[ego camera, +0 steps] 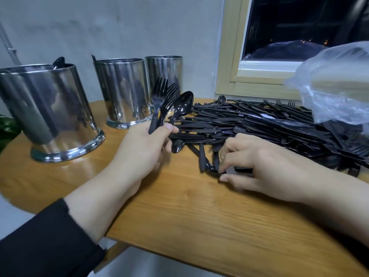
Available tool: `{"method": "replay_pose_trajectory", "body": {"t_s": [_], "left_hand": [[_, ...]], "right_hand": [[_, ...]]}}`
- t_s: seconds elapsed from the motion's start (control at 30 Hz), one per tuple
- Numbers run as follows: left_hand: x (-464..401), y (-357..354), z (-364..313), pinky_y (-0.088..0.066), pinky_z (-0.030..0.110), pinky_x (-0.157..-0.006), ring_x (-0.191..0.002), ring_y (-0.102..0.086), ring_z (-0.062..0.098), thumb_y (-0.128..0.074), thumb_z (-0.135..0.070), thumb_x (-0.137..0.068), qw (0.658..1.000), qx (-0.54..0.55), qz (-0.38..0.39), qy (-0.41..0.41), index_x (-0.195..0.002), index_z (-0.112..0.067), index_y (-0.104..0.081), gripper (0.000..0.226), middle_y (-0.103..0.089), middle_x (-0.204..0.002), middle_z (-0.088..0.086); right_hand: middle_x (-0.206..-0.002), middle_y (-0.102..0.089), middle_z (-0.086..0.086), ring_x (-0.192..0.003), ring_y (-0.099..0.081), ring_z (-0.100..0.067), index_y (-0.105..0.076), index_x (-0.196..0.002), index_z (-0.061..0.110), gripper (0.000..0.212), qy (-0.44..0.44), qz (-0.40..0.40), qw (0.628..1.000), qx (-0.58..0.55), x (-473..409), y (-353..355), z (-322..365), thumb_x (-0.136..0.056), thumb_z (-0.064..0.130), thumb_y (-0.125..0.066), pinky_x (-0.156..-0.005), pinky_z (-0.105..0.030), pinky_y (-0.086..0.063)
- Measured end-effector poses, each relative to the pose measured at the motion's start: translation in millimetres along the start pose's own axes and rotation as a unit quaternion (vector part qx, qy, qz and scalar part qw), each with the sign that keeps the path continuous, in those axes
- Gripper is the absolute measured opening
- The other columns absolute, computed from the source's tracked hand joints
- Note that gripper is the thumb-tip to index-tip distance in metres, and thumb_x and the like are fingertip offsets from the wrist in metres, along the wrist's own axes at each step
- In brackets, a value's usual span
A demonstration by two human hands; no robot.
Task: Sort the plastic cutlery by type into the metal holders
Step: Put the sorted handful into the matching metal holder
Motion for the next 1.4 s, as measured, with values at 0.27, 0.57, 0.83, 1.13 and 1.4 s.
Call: {"method": "replay_pose_trajectory", "body": {"t_s": [0.27, 0.57, 0.83, 1.13, 1.4], "left_hand": [[0.6, 6.5, -14.2, -0.041, 0.028, -0.045, -0.05, -0.052, 0.02, -0.05, -0.021, -0.105, 0.998, -0.005, -0.038, -0.05, -0.098, -0.015, -0.07, 0.022, -0.063, -0.066, 0.0], [4.9, -15.0, -23.0, -0.062, 0.036, -0.079, -0.08, -0.074, 0.011, -0.051, -0.02, -0.105, 0.992, -0.086, 0.014, -0.092, -0.095, -0.022, -0.07, 0.021, -0.077, -0.085, -0.004], [16.6, -44.6, -32.8, -0.06, 0.039, -0.079, -0.075, -0.072, 0.011, -0.053, -0.027, -0.104, 0.976, -0.16, 0.094, -0.116, -0.096, -0.027, -0.072, 0.02, -0.075, -0.085, -0.009], [24.1, -54.9, -41.0, -0.04, 0.016, -0.058, -0.062, -0.053, 0.002, -0.056, -0.04, -0.1, 0.958, -0.219, 0.104, -0.151, -0.076, -0.031, -0.062, 0.026, -0.06, -0.065, -0.018], [17.1, -47.6, -37.8, -0.032, 0.017, -0.048, -0.048, -0.042, 0.004, -0.055, -0.038, -0.102, 0.96, -0.236, 0.075, -0.129, -0.066, -0.022, -0.052, 0.04, -0.046, -0.05, -0.016]], "right_hand": [[-0.084, -0.066, 0.003, -0.081, -0.063, -0.019, -0.066, -0.081, 0.025, 0.011, -0.056, -0.201, 0.959, -0.192, 9.2, 43.5, -7.6, -0.09, 0.03, -0.067, -0.072, -0.029, -0.048], [-0.068, -0.066, -0.015, -0.062, -0.063, -0.026, -0.067, -0.074, 0.012, 0.014, -0.198, -0.332, 0.749, -0.538, 18.2, 46.0, -52.2, -0.083, 0.022, -0.065, -0.059, -0.03, -0.054], [-0.068, -0.07, -0.013, -0.064, -0.072, -0.019, -0.059, -0.08, 0.009, 0.018, -0.294, -0.331, 0.666, -0.6, 22.6, 29.5, -61.0, -0.096, 0.016, -0.059, -0.057, -0.02, -0.057], [-0.07, -0.073, -0.013, -0.066, -0.074, -0.018, -0.058, -0.086, 0.011, 0.012, -0.319, -0.334, 0.617, -0.638, 24.0, 23.0, -61.7, -0.096, 0.018, -0.061, -0.056, -0.018, -0.056], [-0.08, -0.073, -0.017, -0.071, -0.071, -0.023, -0.065, -0.094, 0.007, 0.032, -0.308, -0.317, 0.718, -0.538, 25.8, 32.5, -71.0, -0.099, 0.037, -0.056, -0.062, -0.025, -0.058]]}}
Point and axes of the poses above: each hand's wrist, its own x-axis away from the middle knuckle, its own y-axis out of the back of the hand, z = x × y, the point moved 9 cm from there along -x, towards the middle knuckle
